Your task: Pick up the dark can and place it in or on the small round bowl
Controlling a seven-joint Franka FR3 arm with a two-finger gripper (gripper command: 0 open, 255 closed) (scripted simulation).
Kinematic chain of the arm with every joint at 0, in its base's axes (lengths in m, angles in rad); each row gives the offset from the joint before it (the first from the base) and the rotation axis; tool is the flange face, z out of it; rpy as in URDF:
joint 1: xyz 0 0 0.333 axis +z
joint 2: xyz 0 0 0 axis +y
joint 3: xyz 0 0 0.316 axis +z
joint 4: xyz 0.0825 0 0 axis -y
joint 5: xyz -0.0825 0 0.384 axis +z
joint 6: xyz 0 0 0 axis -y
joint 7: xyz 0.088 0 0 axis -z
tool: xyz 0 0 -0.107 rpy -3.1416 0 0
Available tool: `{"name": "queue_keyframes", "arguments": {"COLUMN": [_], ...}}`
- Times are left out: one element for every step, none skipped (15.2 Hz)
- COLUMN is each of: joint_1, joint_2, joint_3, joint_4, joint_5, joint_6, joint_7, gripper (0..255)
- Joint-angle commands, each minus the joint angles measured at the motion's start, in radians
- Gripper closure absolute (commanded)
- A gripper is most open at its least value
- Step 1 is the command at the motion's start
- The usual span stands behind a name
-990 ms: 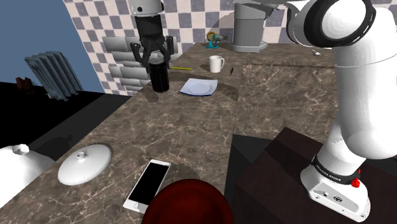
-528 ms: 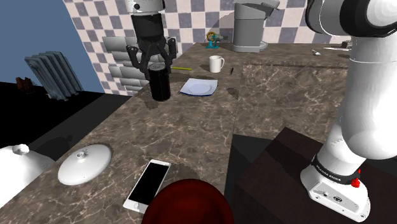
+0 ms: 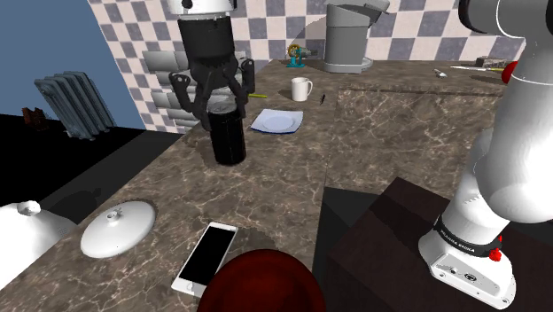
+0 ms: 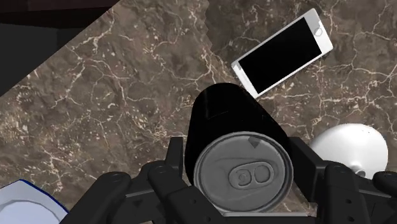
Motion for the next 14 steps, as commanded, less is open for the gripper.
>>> {"name": "queue_keyframes", "arguments": {"joint_1": [0.022,0.032,0.042,0.052,0.063,0.074,0.085,0.097,0.108,0.12,0.133,0.145,0.158,0.172], "joint_2": [-0.02,-0.031,-0.041,-0.049,-0.057,-0.063,-0.069,-0.073,-0.075,-0.077,-0.077,-0.076,-0.073,-0.069], "joint_3": [0.019,0.027,0.036,0.046,0.055,0.065,0.075,0.086,0.097,0.108,0.119,0.132,0.143,0.156], "joint_4": [-0.017,-0.027,-0.036,-0.044,-0.05,-0.054,-0.057,-0.059,-0.06,-0.059,-0.057,-0.054,-0.049,-0.042], "joint_5": [0.008,0.012,0.017,0.02,0.024,0.027,0.029,0.031,0.032,0.032,0.032,0.03,0.028,0.025], "joint_6": [-0.001,-0.001,-0.001,-0.001,-0.002,-0.003,-0.004,-0.006,-0.008,-0.01,-0.012,-0.015,-0.018,-0.022], "joint_7": [0.043,0.062,0.082,0.102,0.123,0.144,0.165,0.187,0.21,0.233,0.257,0.281,0.306,0.332], "gripper": [255,255,255,255,255,255,255,255,255,255,255,255,255,255]}}
